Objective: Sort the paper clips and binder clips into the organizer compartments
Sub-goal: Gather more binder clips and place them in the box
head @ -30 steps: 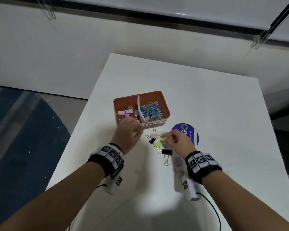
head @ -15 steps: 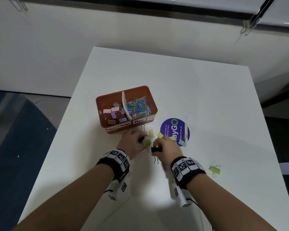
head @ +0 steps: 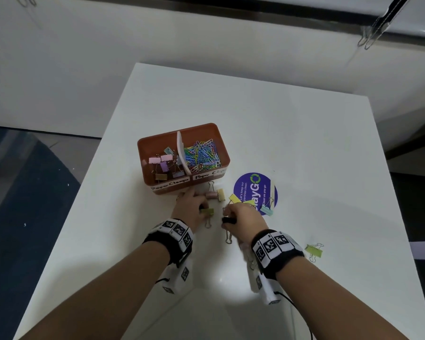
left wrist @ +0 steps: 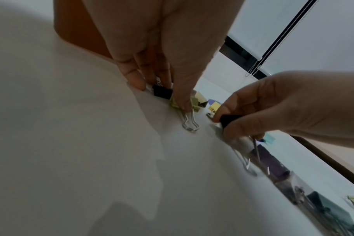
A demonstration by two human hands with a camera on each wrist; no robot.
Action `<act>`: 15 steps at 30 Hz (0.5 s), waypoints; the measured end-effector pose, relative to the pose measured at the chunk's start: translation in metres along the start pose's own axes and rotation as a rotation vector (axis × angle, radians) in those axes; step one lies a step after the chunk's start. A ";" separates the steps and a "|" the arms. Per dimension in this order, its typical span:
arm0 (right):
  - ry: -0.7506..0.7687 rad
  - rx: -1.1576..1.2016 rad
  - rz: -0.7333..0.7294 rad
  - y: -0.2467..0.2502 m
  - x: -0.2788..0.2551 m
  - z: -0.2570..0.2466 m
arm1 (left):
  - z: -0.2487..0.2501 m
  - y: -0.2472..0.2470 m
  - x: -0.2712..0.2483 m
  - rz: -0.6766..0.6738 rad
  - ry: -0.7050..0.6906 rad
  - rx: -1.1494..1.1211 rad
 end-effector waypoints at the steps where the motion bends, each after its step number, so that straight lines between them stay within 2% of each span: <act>1: -0.013 0.043 -0.007 0.002 0.000 0.000 | 0.000 0.003 -0.001 0.012 -0.009 -0.002; 4: -0.063 0.224 0.003 0.013 0.007 -0.002 | -0.002 0.009 -0.001 0.017 -0.020 -0.008; 8: -0.119 0.317 0.141 0.031 0.019 0.001 | -0.007 0.016 -0.001 0.037 -0.009 -0.002; 12: -0.160 0.227 0.117 0.028 0.032 0.004 | -0.011 0.032 -0.002 0.105 -0.026 -0.097; 15: -0.176 0.155 0.095 0.018 0.038 0.002 | -0.019 0.040 -0.002 0.065 -0.015 -0.158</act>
Point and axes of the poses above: each hand's wrist, its own x-axis towards the middle knuckle, its own y-axis out of the back of the hand, z = x × y, the point moved 4 cm from there along x, towards the middle knuckle, and after that the axes turned 15 degrees about z, right-handed, at the moved point
